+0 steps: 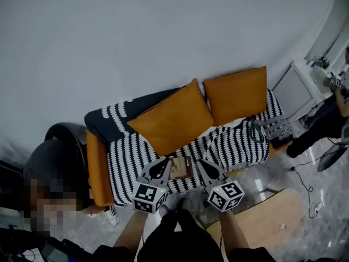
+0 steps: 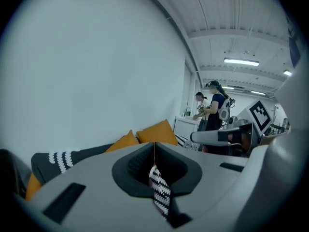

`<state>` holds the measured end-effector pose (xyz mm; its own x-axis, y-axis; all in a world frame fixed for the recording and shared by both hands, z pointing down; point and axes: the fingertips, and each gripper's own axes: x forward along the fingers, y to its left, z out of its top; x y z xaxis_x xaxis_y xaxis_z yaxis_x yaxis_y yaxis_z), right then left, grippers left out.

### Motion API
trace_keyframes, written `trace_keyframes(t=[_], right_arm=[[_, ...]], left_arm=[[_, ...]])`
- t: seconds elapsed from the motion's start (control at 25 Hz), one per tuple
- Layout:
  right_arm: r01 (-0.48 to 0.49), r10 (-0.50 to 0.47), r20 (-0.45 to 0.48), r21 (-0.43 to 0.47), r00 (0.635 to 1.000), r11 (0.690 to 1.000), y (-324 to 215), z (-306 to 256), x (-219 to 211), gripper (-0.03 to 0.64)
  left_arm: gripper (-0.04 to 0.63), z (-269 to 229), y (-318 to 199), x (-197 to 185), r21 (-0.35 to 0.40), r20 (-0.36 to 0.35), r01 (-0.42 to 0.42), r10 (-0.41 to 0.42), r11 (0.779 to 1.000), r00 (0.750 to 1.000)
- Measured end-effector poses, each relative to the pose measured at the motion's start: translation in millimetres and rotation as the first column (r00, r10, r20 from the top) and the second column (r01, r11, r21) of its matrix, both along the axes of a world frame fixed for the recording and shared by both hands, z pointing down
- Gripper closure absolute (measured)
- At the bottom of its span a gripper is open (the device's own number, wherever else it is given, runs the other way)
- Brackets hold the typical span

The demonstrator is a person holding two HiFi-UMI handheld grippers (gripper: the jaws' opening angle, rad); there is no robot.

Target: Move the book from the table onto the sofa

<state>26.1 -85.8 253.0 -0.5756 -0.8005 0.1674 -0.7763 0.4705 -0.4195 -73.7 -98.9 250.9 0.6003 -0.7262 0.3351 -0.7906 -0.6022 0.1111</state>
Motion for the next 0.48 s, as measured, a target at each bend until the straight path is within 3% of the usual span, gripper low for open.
trace_keyframes(t=[0.24,0.48], right_arm=[[0.005,-0.004,-0.006,0.108,1.0,0.994,24.9,-60.6,-15.5,0.592],[0.0,0.005,-0.021,0.208,1.0,0.978,19.3,-91.9,-14.8,0.592]], left_arm=[[0.58,-65.7,22.6,2.6,0.108,-0.017,-0.033,0.035,0.994,0.999],[0.58,-86.2,20.1,14.9,0.169,-0.044,-0.06,0.068,0.984,0.997]])
